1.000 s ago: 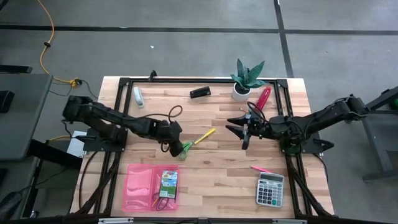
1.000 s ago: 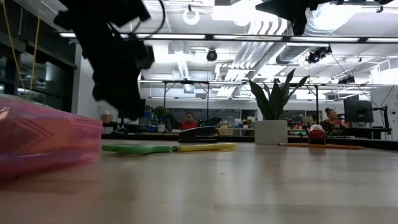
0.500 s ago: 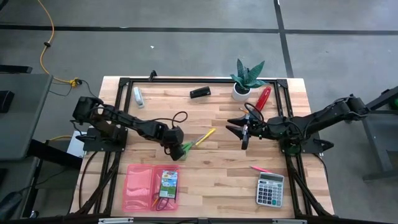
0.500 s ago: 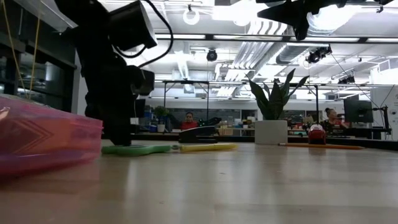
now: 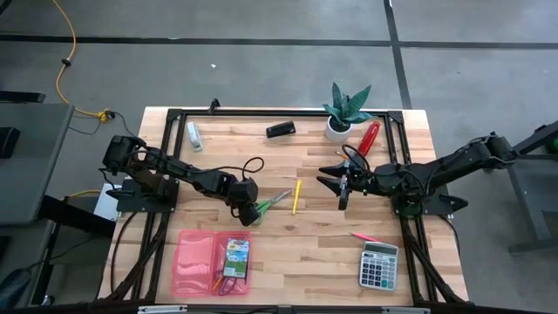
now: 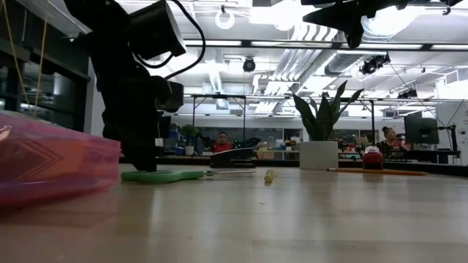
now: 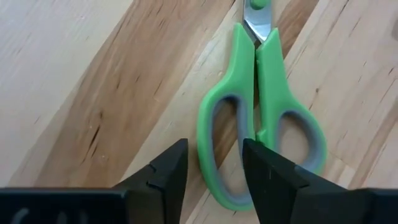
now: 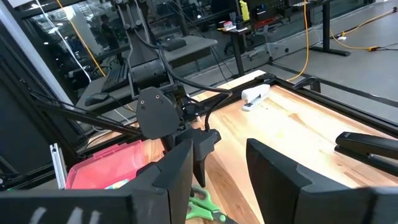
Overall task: Pack school essentials
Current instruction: Put the green scissors into the supply box
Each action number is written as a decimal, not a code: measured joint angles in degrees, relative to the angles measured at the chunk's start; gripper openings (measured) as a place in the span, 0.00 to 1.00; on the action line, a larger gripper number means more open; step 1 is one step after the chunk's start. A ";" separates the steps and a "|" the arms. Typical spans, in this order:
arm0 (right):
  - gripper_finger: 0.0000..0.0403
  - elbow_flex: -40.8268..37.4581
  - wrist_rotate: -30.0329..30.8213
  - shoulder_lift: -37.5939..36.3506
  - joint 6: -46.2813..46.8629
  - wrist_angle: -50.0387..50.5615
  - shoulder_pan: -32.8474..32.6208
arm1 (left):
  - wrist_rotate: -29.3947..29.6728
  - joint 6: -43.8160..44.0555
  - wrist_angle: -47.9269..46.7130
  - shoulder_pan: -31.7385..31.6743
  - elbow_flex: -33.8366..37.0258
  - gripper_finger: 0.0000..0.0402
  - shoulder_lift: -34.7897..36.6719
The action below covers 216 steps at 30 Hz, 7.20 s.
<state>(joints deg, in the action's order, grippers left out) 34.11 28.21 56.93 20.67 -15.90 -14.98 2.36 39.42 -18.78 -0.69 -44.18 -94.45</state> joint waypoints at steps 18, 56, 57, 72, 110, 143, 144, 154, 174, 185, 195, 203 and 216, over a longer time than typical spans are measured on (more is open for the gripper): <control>0.35 0.00 -0.02 0.00 -0.13 0.30 0.00 | 6.51 0.36 -5.29 0.01 0.00 0.32 -0.09; 0.35 0.00 -0.17 0.02 1.84 0.39 0.00 | 39.94 -13.34 32.04 10.19 15.44 0.00 48.37; 0.35 0.00 -0.17 0.02 1.84 0.38 0.00 | 40.72 -13.20 32.51 10.55 15.68 0.00 48.20; 0.35 0.00 0.02 0.02 3.93 0.22 0.00 | 44.98 20.34 18.64 28.30 15.69 0.00 45.92; 0.35 0.02 3.33 0.02 6.38 2.02 0.00 | 8.31 -69.18 -48.57 26.09 -20.33 0.00 21.28; 0.35 0.07 3.04 0.00 7.63 4.57 0.00 | 5.30 -75.58 -27.93 26.64 -20.28 0.10 0.07; 0.35 0.07 3.04 0.00 7.63 4.59 0.00 | 5.32 -75.56 -26.80 26.62 -20.28 0.11 0.07; 0.35 0.07 3.04 0.00 7.82 4.55 0.00 | 5.49 -74.91 -24.33 26.58 -20.28 0.17 0.08; 0.35 0.04 3.05 0.00 7.85 4.45 0.00 | 0.21 -43.48 -35.68 25.80 -20.35 0.31 16.28; 0.35 0.04 3.06 0.00 7.84 4.49 0.00 | -2.83 -37.59 -34.08 32.81 -11.14 0.02 14.38; 0.35 0.00 3.06 0.00 7.56 4.56 0.00 | -3.46 -35.54 -29.19 32.52 -8.55 0.00 11.88; 0.35 0.00 3.06 0.00 7.77 4.50 0.00 | -4.61 -38.72 -25.48 30.66 -8.61 0.00 9.44; 0.35 0.00 3.08 -0.02 7.65 4.47 0.00 | -0.08 -44.06 -18.68 22.68 -9.18 0.00 9.05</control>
<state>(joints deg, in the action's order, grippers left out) 34.11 31.29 56.91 28.31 -11.43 -14.98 2.28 -4.64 -37.46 21.99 -53.36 -85.41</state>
